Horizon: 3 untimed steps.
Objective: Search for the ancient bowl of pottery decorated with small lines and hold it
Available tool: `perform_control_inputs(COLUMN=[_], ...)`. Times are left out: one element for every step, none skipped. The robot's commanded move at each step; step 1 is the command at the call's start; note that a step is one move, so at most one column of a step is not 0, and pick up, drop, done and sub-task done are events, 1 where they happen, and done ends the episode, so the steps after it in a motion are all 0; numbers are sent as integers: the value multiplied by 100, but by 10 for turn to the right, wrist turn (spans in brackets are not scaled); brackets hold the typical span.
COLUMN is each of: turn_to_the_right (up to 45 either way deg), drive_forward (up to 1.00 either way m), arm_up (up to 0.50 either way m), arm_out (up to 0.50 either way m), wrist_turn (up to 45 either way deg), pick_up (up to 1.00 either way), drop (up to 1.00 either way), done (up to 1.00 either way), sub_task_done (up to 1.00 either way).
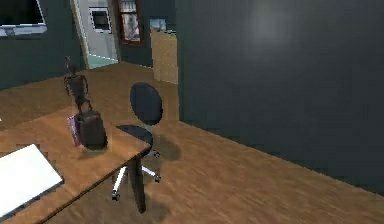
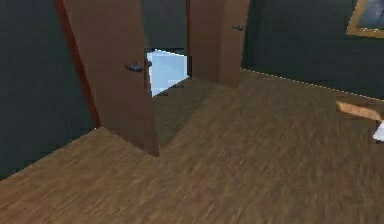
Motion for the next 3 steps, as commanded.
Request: perform_control_inputs(turn_to_the_right=[0, 0, 30], drive_forward=[100, 50, 0], arm_up=[0, 0, 0], arm_out=[0, 0, 0], wrist_turn=[0, 0, 0], pick_up=[0, 0, 0], drop=[0, 0, 0], done=[0, 0, 0], sub_task_done=[0, 0, 0])
